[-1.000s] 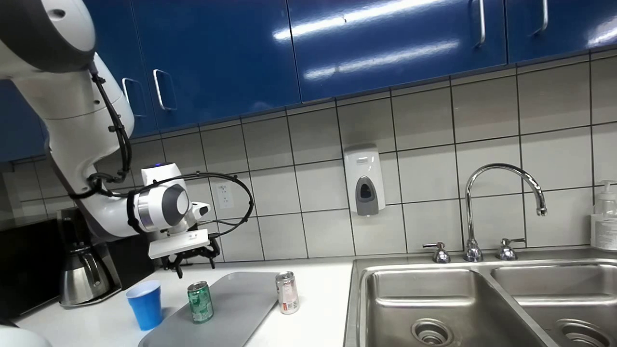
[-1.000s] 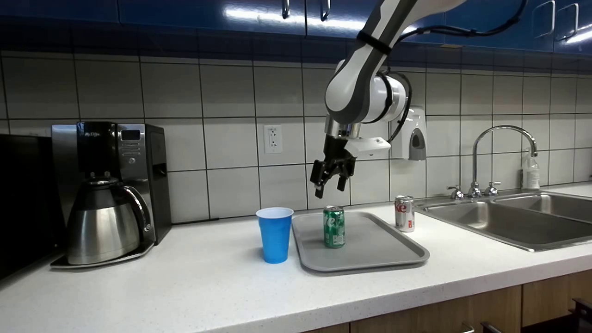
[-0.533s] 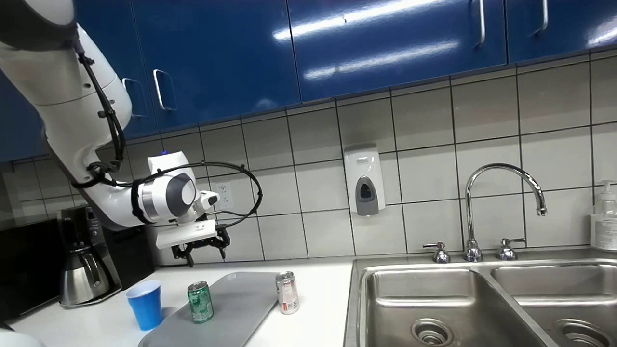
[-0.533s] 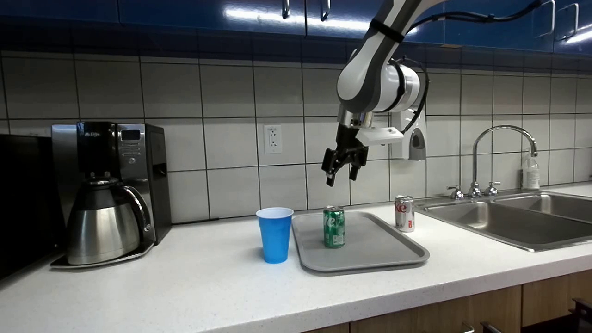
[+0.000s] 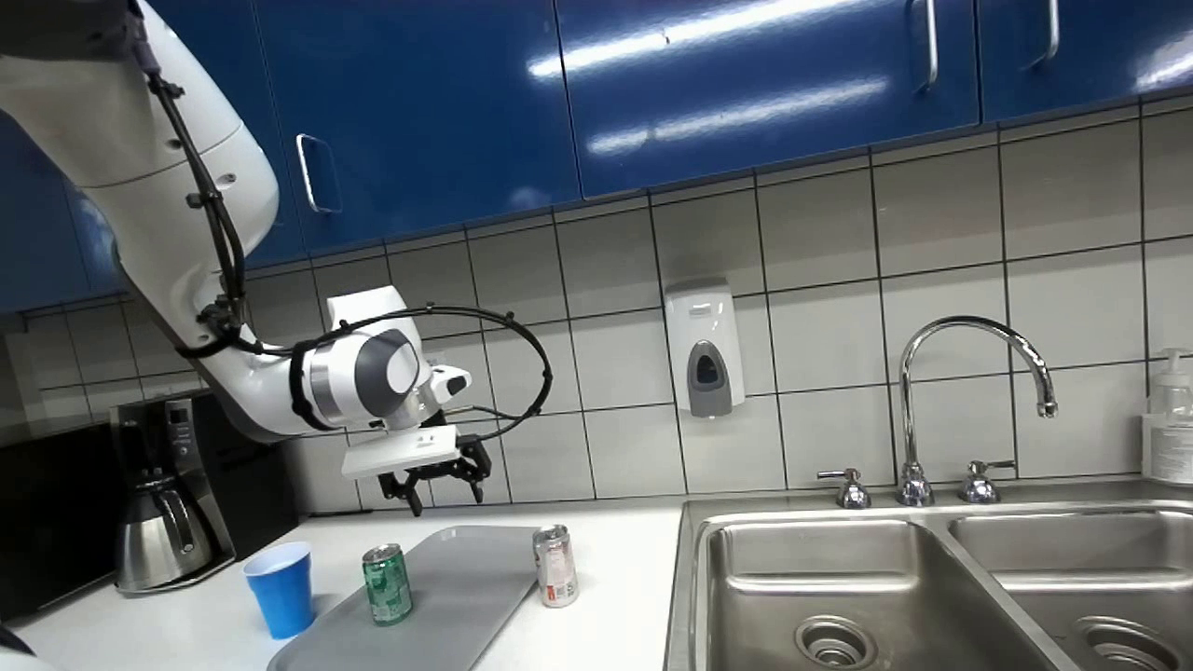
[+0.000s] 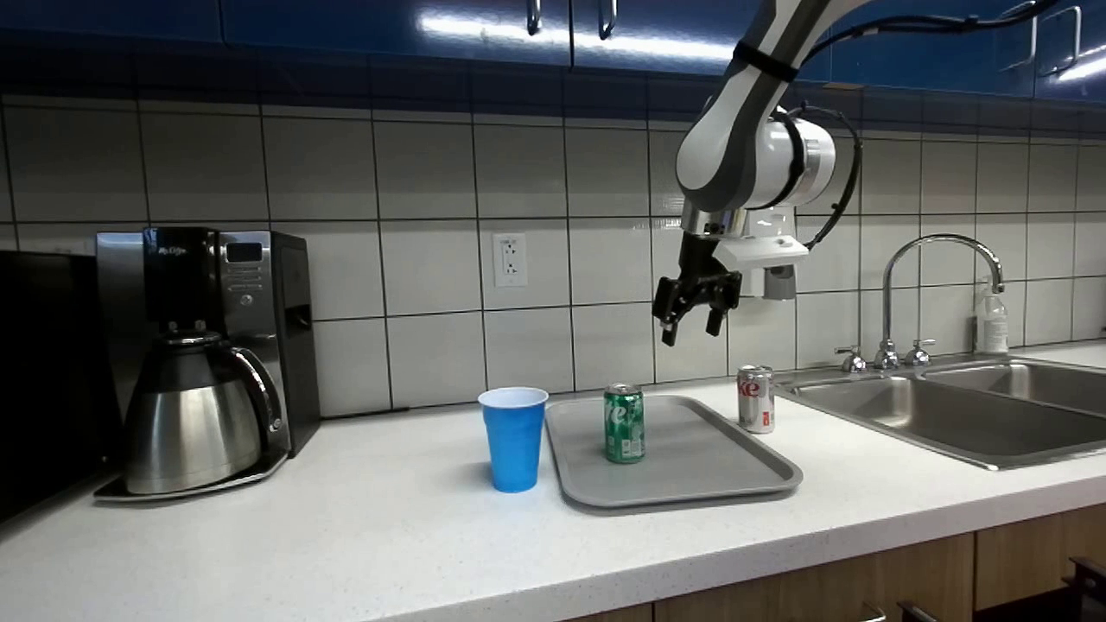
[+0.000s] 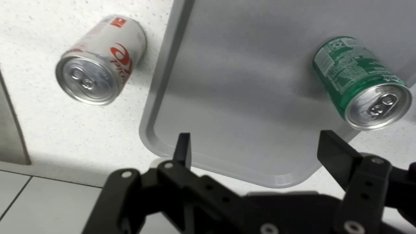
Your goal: Place the cans on the grey tray.
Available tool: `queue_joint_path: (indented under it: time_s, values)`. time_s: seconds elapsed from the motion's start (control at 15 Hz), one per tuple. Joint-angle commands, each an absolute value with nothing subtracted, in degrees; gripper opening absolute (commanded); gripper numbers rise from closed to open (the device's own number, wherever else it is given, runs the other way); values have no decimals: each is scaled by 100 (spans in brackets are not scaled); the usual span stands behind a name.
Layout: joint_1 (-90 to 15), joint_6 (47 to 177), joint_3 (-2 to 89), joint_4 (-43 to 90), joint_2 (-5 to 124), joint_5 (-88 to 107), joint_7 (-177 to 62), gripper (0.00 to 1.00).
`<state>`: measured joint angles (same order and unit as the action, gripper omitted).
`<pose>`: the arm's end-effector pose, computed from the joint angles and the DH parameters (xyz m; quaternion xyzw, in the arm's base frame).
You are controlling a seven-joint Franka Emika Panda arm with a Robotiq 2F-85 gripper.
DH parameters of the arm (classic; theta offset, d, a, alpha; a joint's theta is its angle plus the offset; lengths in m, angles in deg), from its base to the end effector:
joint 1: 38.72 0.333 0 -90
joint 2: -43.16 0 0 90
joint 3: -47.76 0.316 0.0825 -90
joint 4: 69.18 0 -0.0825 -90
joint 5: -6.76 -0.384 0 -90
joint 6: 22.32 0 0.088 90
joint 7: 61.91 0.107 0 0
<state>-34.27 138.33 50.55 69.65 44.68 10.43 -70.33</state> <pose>0.5145 0.0684 0.3338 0.9709 0.1615 0.1760 0.0169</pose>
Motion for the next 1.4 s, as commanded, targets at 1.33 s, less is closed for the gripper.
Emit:
queue_joint_path:
  time_s: [1.33]
  values:
    - [-4123, 13834, 4281, 7181, 4494, 2372, -6081, 100]
